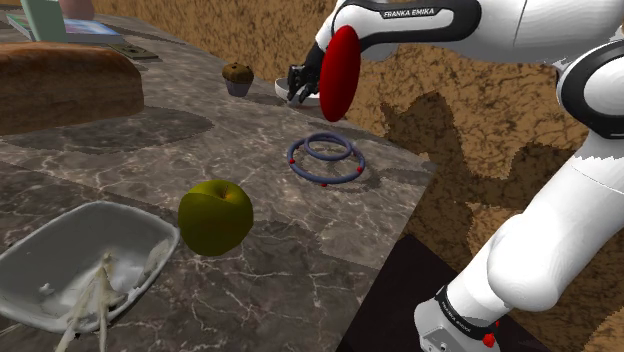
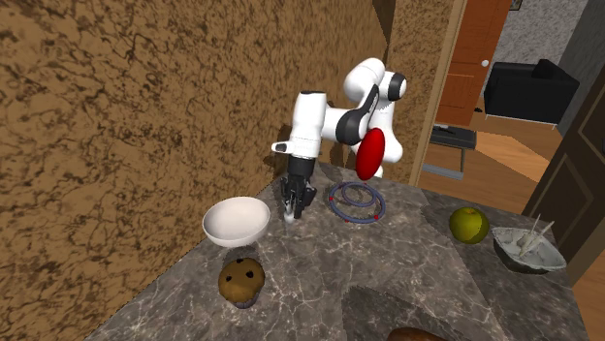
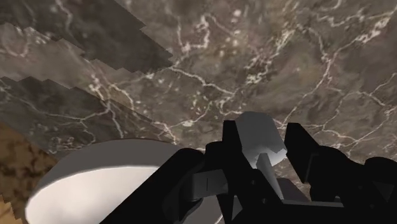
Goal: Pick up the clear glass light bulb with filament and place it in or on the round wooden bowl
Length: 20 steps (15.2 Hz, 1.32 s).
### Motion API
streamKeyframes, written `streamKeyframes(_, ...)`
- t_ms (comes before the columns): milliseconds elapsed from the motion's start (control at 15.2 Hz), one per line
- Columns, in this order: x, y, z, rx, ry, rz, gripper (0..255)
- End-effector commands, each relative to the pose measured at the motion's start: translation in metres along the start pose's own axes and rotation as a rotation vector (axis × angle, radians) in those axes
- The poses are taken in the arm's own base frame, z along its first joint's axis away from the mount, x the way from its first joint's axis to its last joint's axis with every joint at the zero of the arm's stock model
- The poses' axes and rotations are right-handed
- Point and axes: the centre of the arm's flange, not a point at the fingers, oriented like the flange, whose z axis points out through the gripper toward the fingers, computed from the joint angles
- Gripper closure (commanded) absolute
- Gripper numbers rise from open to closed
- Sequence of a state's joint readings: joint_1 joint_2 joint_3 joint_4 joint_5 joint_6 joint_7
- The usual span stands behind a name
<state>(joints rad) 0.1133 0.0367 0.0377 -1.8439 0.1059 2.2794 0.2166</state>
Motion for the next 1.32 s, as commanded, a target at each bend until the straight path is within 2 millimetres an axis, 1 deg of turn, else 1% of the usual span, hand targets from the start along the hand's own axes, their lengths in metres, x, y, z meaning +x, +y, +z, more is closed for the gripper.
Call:
streamKeyframes(0, 0.004, -0.002, -0.011, 0.000, 0.000, 0.000, 255)
streamKeyframes(924, 0.030, -0.016, -0.078, 0.000, 0.000, 0.000, 255)
streamKeyframes(1254, 0.075, 0.030, -0.063, 0.000, 0.000, 0.000, 255)
